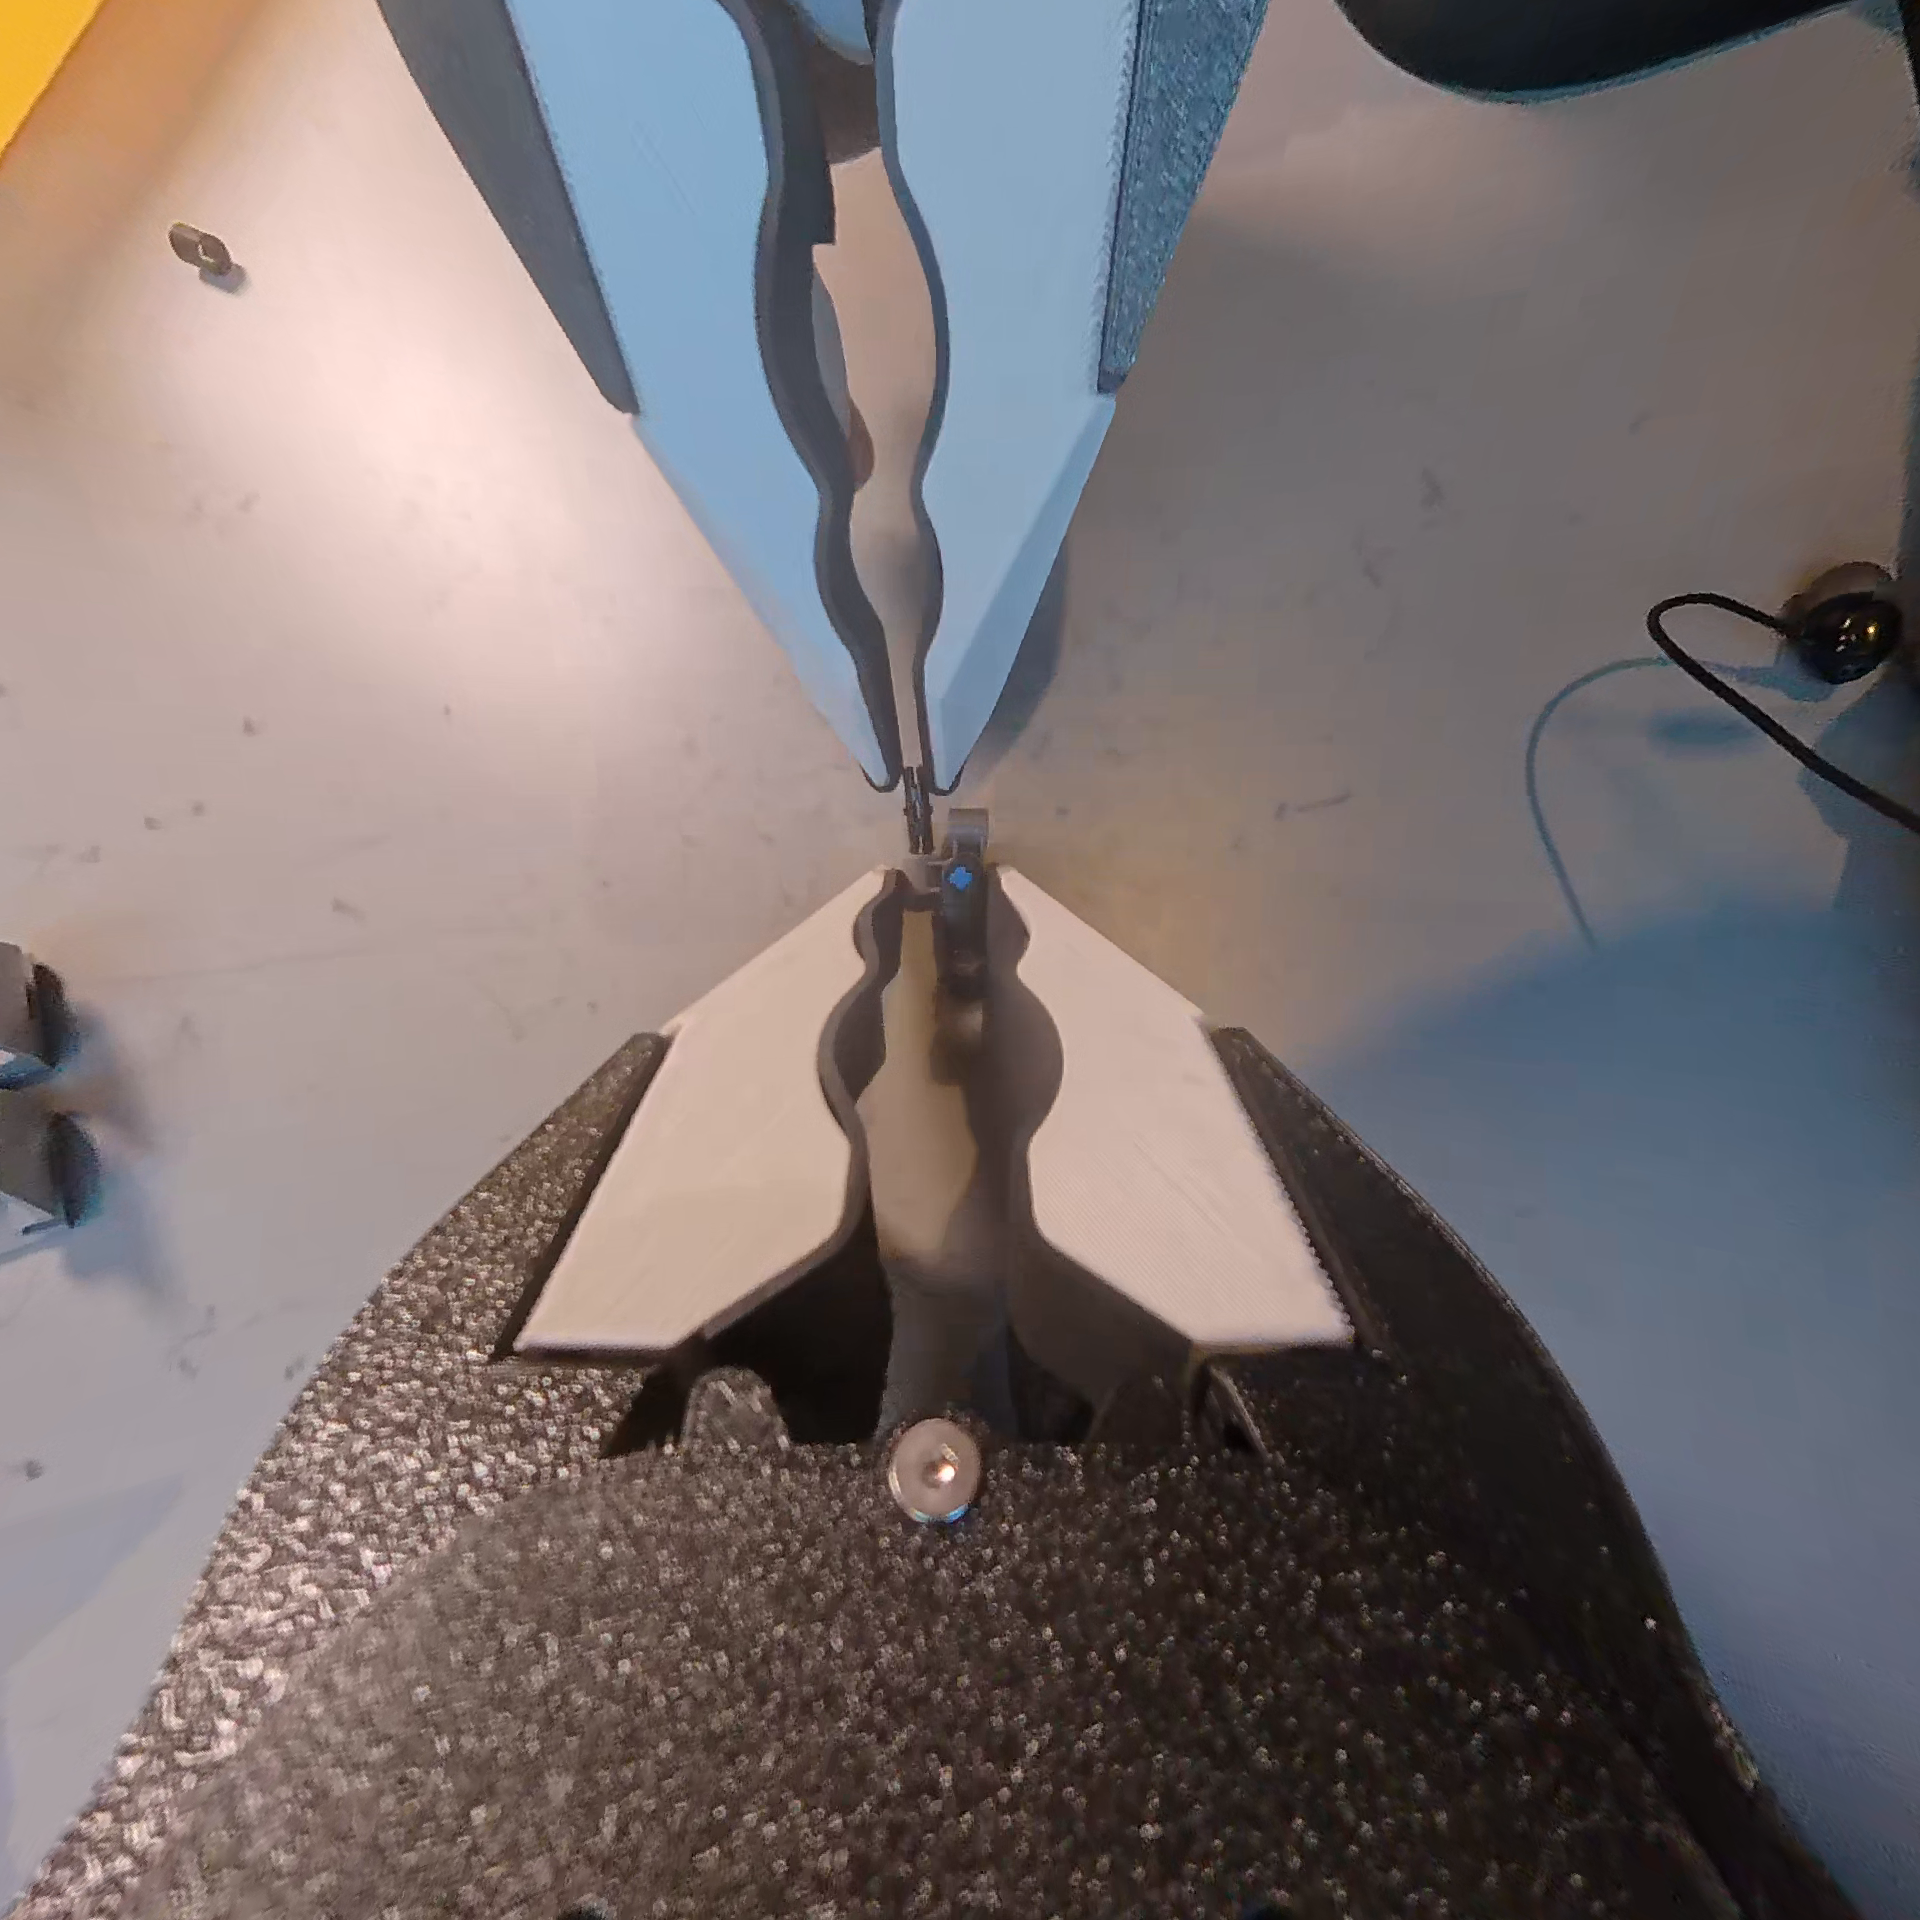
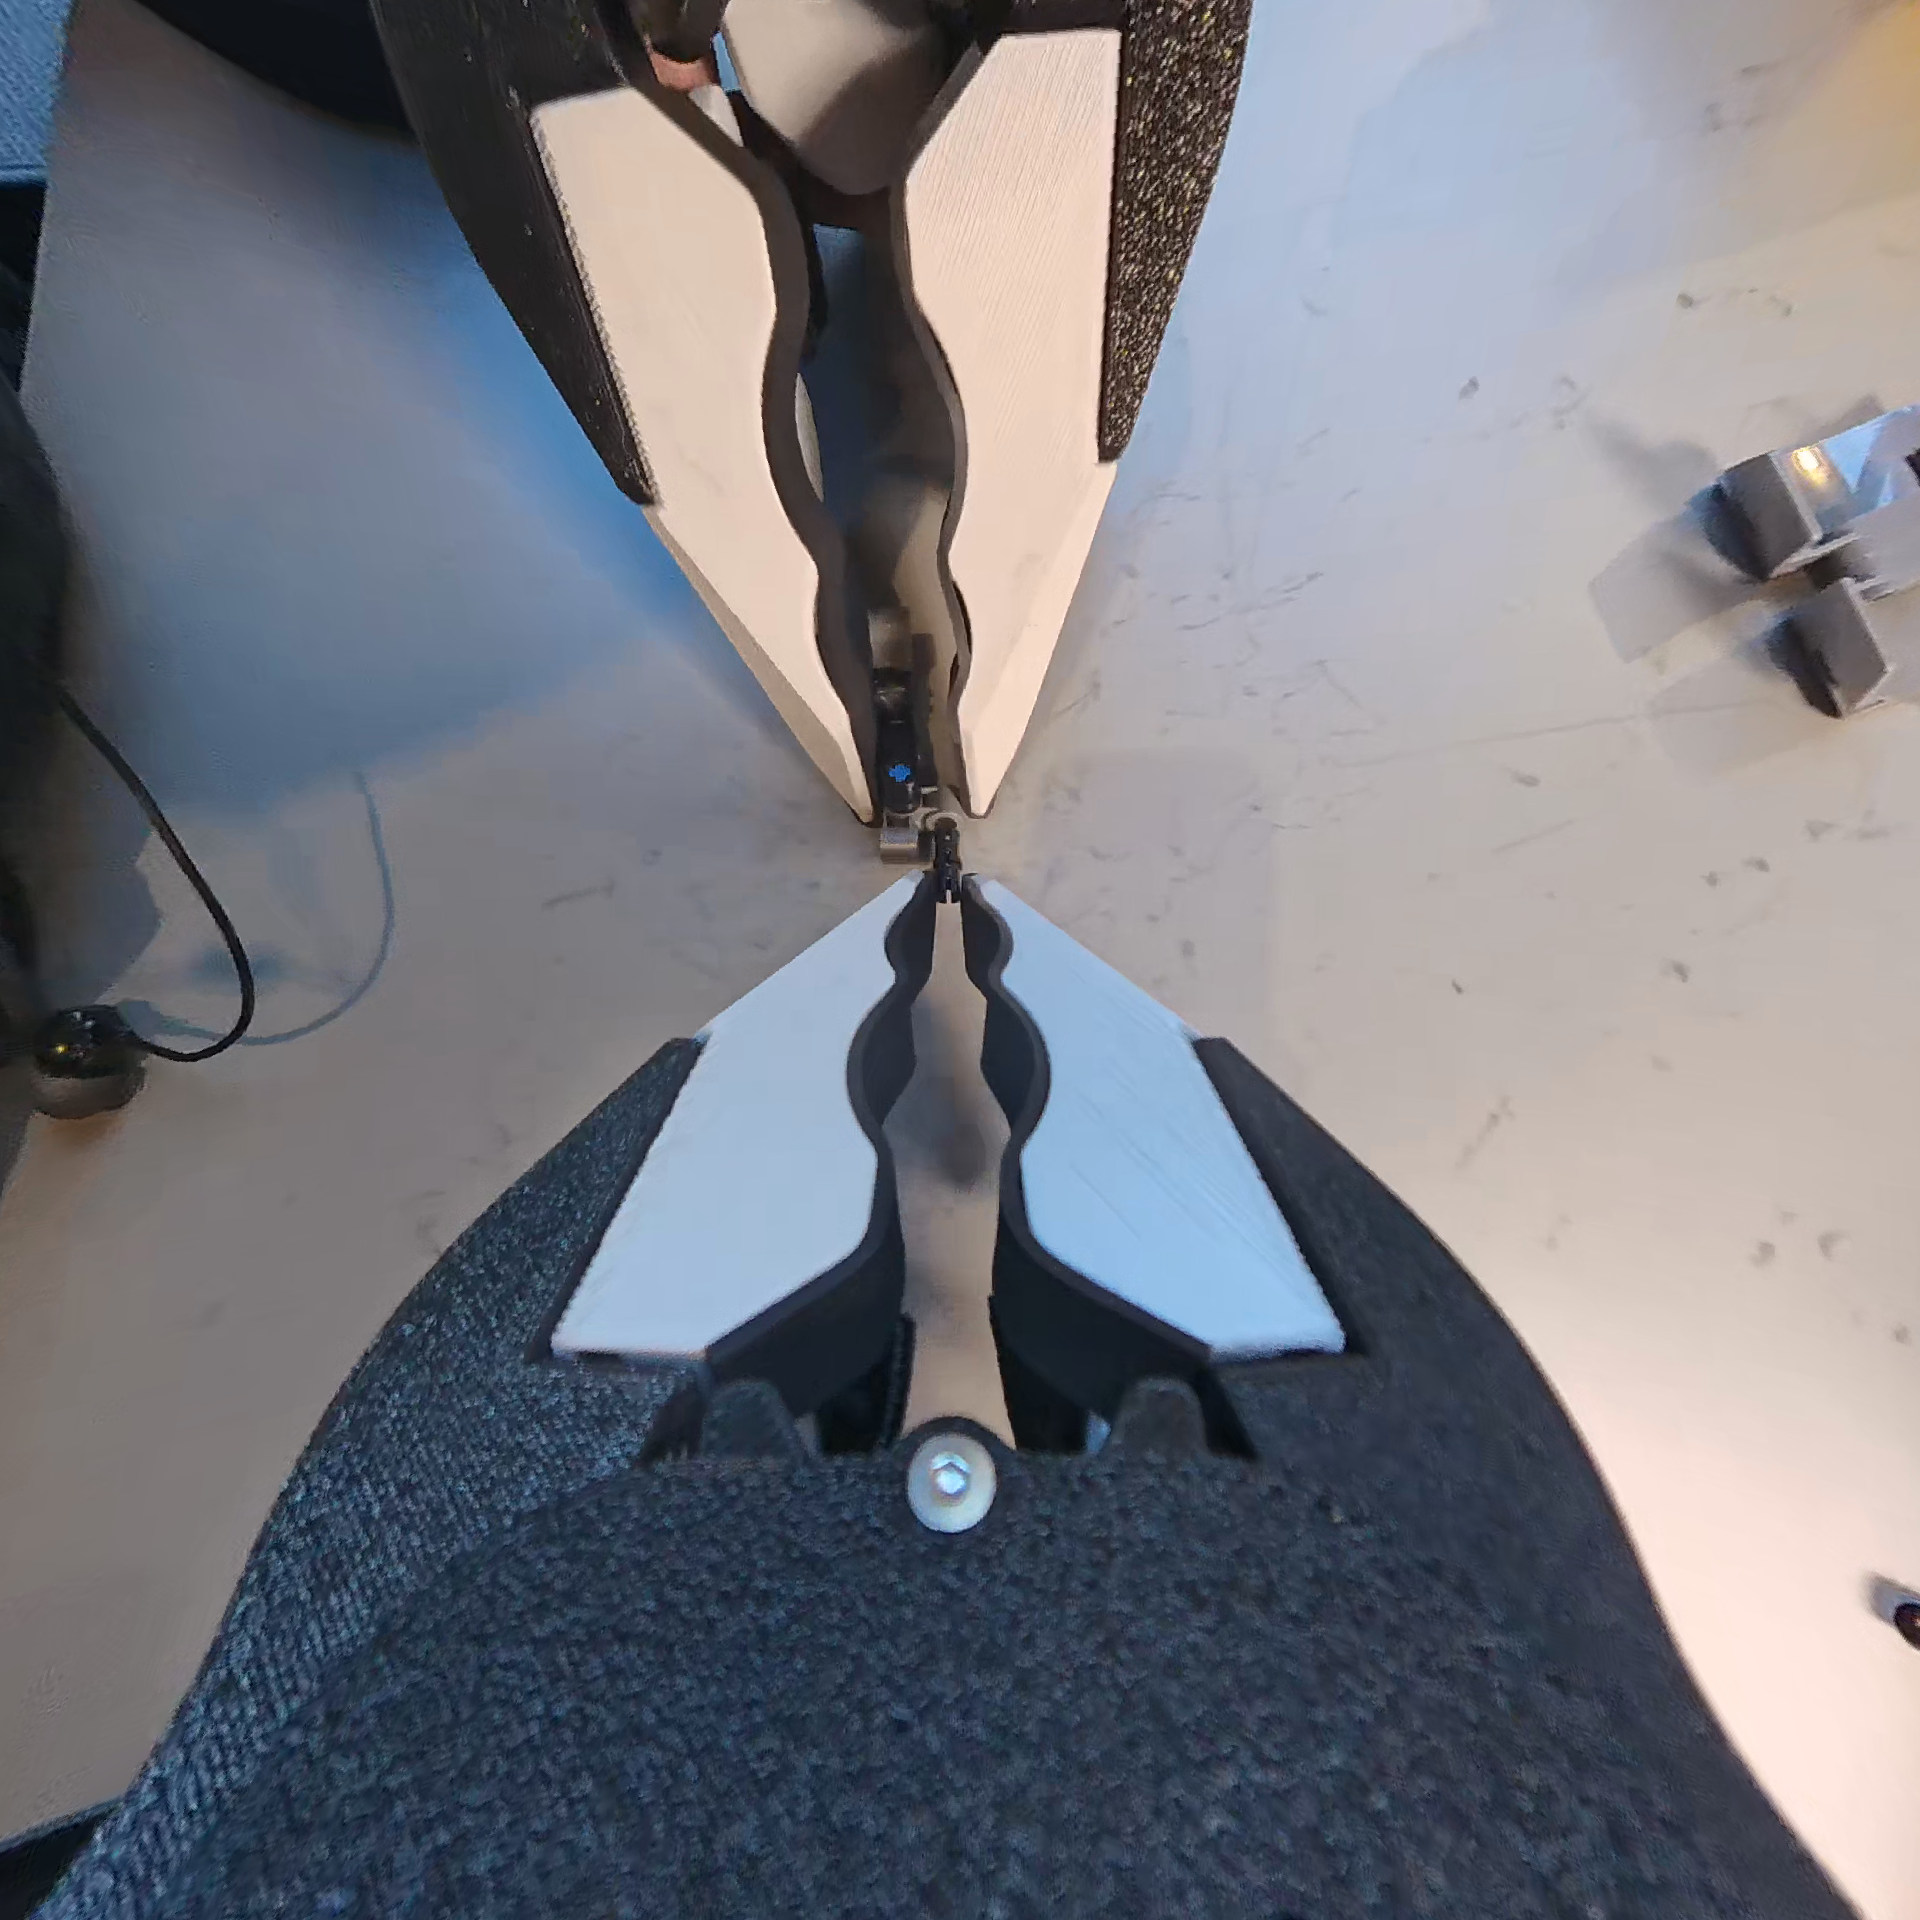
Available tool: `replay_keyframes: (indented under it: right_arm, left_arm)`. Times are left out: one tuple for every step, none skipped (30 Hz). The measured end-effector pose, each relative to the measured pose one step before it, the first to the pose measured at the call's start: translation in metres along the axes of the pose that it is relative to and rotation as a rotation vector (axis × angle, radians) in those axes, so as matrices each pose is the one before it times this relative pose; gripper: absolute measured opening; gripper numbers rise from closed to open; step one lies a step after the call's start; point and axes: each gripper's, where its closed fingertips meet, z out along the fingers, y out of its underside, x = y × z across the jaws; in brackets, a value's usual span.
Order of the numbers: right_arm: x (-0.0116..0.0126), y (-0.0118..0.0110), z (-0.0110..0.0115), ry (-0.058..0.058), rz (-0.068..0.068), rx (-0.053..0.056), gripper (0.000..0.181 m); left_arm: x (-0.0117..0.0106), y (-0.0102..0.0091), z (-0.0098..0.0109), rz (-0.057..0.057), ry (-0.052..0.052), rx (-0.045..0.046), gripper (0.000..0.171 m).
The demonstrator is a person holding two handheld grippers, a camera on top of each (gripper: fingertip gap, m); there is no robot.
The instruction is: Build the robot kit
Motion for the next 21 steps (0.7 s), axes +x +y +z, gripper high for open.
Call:
replay_keyframes:
  right_arm:
    - [0.00020,-0.00091,-0.00093,0.0015,0.0043,0.0054,0.004]
    - [-0.00029,-0.00153,-0.00112,-0.0046,0.0061,0.0116,0.004]
    - [0.00023,-0.00080,-0.00076,-0.0038,0.0099,0.0093,0.004]
    - [0.00058,0.00042,-0.00013,-0.0032,0.0088,0.0040,0.004]
    - [-0.00006,0.00045,0.00031,-0.0057,0.0074,0.0052,0.004]
    - [-0.00023,0.00064,0.00042,-0.0043,0.0071,0.0027,0.004]
    - [0.00007,0.00080,0.00069,-0.0010,0.0045,0.0005,0.004]
    - [0.00016,0.00022,0.00048,0.0009,0.0048,0.0043,0.004]
    - [0.00018,0.00001,0.00009,-0.0004,0.0083,0.0064,0.004]
    - [0.00000,-0.00068,-0.00053,-0.0040,0.0118,0.0126,0.004]
    - [-0.00002,-0.00131,-0.00074,-0.0048,0.0174,0.0169,0.004]
    - [0.00025,-0.00107,-0.00070,-0.0030,0.0178,0.0157,0.004]
    - [0.00013,-0.00047,-0.00026,-0.0010,0.0151,0.0113,0.004]
    - [0.00022,0.00025,0.00002,0.0017,0.0083,0.0047,0.004]
    - [0.00005,0.00001,-0.00008,0.0022,0.0061,0.0065,0.004]
    - [0.00037,0.00023,0.00000,0.0018,0.0116,0.0042,0.004]
    - [0.00051,0.00056,0.00005,0.0005,0.0154,0.0049,0.004]
    - [0.00063,0.00131,0.00012,0.0016,0.0144,0.0033,0.004]
    - [0.00044,0.00102,0.00026,0.0027,0.0130,0.0084,0.003]
    - [0.00011,-0.00049,-0.00029,0.0013,0.0209,0.0169,0.003]
    - [-0.00125,-0.00161,-0.00043,-0.0066,0.0305,0.0230,0.003]
  left_arm:
    - [-0.00006,-0.00023,0.00026,0.0004,-0.0049,-0.00592,0.014]
    - [-0.00023,-0.00028,0.00024,0.0006,-0.0057,-0.00511,0.014]
    - [-0.00005,-0.00020,0.00023,0.0010,-0.0051,-0.00431,0.014]
    - [-0.00007,-0.00016,0.00003,0.0009,-0.0033,-0.00346,0.014]
    - [0.00003,0.00010,-0.00003,0.0007,-0.0018,-0.00170,0.014]
    - [0.00003,0.00009,0.00004,-0.0012,-0.0001,0.00031,0.014]
    - [-0.00003,0.00027,0.00001,-0.0051,0.0020,0.00151,0.014]
    - [0.00000,0.00007,-0.00001,-0.0071,0.0032,0.00292,0.014]
    - [-0.00008,0.00000,0.00000,-0.0072,0.0030,0.00386,0.014]
    - [-0.00004,-0.00015,0.00012,-0.0060,0.0013,0.00344,0.014]
    - [-0.00020,-0.00026,0.00025,-0.0049,-0.0013,0.00258,0.014]
    - [-0.00019,-0.00041,0.00032,-0.0034,-0.0029,0.00105,0.014]
    - [-0.00007,-0.00023,0.00022,-0.0011,-0.0035,-0.00040,0.014]
    - [-0.00010,-0.00015,0.00017,-0.0033,-0.0029,-0.00058,0.014]
    - [-0.00015,-0.00017,0.00014,-0.0093,-0.0019,0.00090,0.014]
    - [-0.00056,-0.00025,0.00027,-0.0136,-0.0031,0.00280,0.014]
    - [-0.00082,-0.00032,0.00025,-0.0150,-0.0049,0.00409,0.014]
    - [-0.00068,-0.00021,0.00024,-0.0132,-0.0048,0.00445,0.013]
    - [-0.00032,-0.00033,0.00018,-0.0118,-0.0050,0.00448,0.013]
    - [-0.00024,-0.00020,0.00030,-0.0104,-0.0069,0.00481,0.013]
    - [-0.00013,-0.00010,0.00009,-0.0057,-0.0085,0.00400,0.014]
